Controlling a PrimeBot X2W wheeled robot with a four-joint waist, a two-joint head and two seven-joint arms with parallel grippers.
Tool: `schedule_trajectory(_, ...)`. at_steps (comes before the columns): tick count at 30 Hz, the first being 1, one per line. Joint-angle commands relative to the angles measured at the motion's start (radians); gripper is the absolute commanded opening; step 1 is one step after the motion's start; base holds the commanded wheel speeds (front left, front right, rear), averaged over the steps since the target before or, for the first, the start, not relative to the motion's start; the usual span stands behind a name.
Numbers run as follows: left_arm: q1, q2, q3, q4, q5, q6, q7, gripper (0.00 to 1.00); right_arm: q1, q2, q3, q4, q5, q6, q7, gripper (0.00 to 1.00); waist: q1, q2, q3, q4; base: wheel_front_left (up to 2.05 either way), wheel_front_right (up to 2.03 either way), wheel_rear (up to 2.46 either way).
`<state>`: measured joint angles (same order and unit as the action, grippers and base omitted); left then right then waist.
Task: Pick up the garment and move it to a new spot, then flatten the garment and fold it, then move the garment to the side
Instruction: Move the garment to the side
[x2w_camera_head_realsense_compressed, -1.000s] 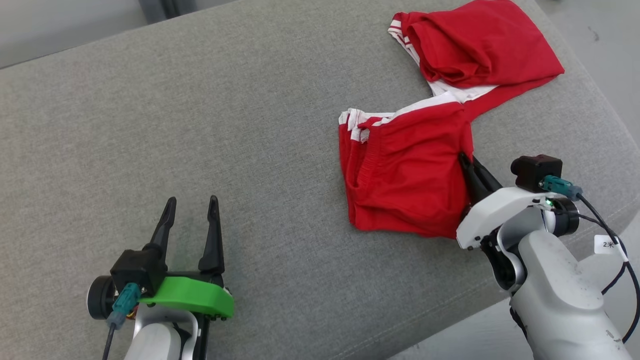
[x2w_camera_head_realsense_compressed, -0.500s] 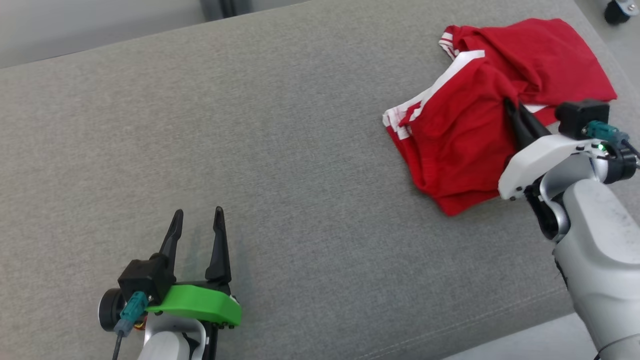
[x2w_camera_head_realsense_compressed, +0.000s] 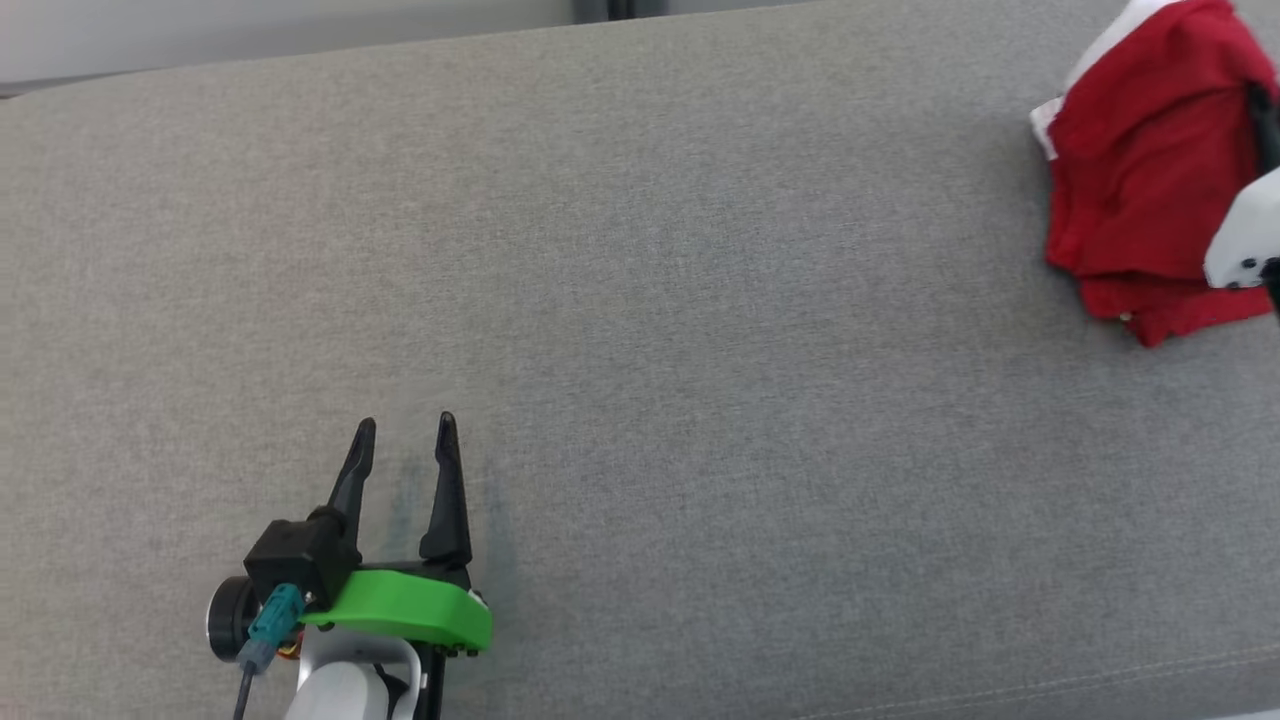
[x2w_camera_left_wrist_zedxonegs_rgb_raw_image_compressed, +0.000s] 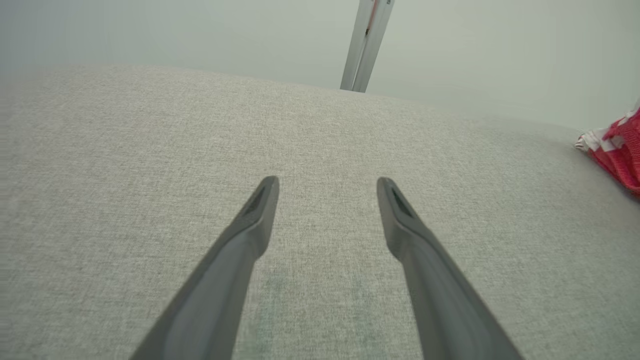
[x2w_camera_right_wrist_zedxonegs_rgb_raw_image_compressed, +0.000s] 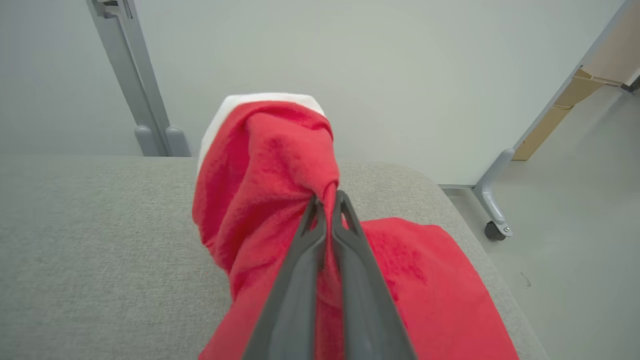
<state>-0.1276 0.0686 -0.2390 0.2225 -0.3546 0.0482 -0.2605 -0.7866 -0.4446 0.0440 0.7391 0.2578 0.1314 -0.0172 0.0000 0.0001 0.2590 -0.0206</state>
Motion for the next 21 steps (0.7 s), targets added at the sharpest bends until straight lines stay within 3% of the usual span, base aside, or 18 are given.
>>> schedule_trajectory(1, -0.012, -0.001, -0.001, -0.005, 0.009, -0.005, -0.004, 1.0, -0.016, -0.023, -0.017, 0.014, -0.01, -0.002, 0.007, 0.0, 0.0, -0.0001, 0.029, 0.037, 0.0, 0.0, 0.0)
schedule_trajectory(7, -0.021, -0.004, -0.012, -0.014, 0.019, -0.01, -0.005, 1.0, -0.039, -0.127, -0.109, 0.085, -0.041, -0.002, 0.039, 0.0, 0.0, -0.0001, 0.059, 0.066, 0.0, 0.0, 0.0)
schedule_trajectory(12, -0.032, -0.004, -0.026, -0.015, 0.027, -0.011, -0.005, 1.0, -0.041, -0.156, -0.134, 0.141, -0.063, -0.002, 0.045, 0.0, 0.0, -0.0001, 0.083, 0.073, 0.0, 0.0, 0.0)
schedule_trajectory(17, -0.048, 0.0, -0.038, -0.012, 0.032, -0.014, -0.005, 1.0, -0.064, -0.18, -0.179, 0.202, -0.117, -0.002, -0.017, 0.01, 0.0, -0.0001, 0.109, 0.072, 0.0, 0.0, 0.0)
schedule_trajectory(18, -0.05, 0.001, -0.04, -0.01, 0.033, -0.014, -0.005, 1.0, -0.069, -0.18, -0.195, 0.214, -0.133, -0.002, -0.036, 0.35, 0.0, -0.0001, 0.113, 0.072, 0.0, 0.0, 0.0)
schedule_trajectory(19, -0.054, 0.001, -0.042, -0.008, 0.032, -0.015, -0.005, 1.0, -0.073, -0.184, -0.214, 0.226, -0.16, -0.002, -0.063, 1.0, 0.0, -0.0001, 0.117, 0.072, 0.0, 0.0, 0.0)
schedule_trajectory(21, -0.061, 0.001, -0.048, -0.006, 0.035, -0.015, -0.004, 1.0, -0.085, -0.187, -0.258, 0.25, -0.215, -0.002, -0.106, 1.0, 0.0, -0.0001, 0.121, 0.073, 0.0, 0.0, 0.0)
